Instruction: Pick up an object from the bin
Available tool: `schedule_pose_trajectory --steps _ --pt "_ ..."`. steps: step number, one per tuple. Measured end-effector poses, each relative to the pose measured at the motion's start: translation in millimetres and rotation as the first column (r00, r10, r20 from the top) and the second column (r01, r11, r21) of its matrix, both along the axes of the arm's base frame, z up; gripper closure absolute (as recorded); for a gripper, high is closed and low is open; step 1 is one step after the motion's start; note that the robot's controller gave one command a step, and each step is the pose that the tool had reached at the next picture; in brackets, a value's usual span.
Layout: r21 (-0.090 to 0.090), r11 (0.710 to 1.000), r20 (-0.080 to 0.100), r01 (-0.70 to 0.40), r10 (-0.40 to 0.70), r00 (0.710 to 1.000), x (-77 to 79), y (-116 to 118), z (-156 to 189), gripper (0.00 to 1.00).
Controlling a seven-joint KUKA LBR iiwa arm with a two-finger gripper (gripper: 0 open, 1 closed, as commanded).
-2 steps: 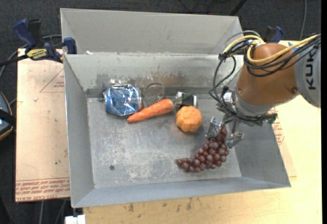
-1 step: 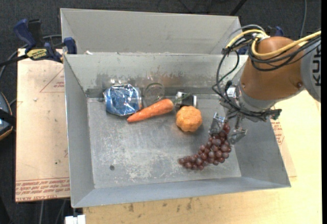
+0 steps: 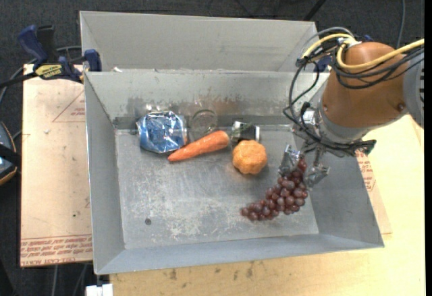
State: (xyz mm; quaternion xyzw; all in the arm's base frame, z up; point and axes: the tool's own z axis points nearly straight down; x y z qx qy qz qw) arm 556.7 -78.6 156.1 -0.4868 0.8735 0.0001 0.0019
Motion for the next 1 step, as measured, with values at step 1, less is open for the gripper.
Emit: schedule_pose_trajectory --steps 1 --pt "-0.001 1.000 0.002 0.001 -0.001 1.000 0.4 0.3 11.4 1.00"
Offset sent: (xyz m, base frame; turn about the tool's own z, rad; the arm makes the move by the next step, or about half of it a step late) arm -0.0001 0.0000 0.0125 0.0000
